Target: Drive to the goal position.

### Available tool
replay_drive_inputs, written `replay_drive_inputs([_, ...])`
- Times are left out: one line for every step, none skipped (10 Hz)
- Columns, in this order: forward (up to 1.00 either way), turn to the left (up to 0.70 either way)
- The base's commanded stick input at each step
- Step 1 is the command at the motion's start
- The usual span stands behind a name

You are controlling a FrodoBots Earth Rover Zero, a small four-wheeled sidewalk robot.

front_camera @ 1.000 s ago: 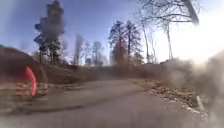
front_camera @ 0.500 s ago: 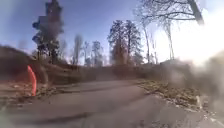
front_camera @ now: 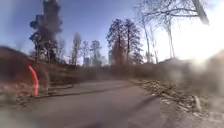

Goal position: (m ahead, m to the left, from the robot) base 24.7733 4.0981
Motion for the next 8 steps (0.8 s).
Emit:
replay_drive_inputs([1.00,0.00])
replay_drive_inputs([1.00,0.00])
replay_drive_inputs([1.00,0.00])
replay_drive_inputs([1.00,0.00])
replay_drive_inputs([1.00,0.00])
replay_drive_inputs([1.00,0.00])
replay_drive_inputs([1.00,0.00])
replay_drive_inputs([1.00,0.00])
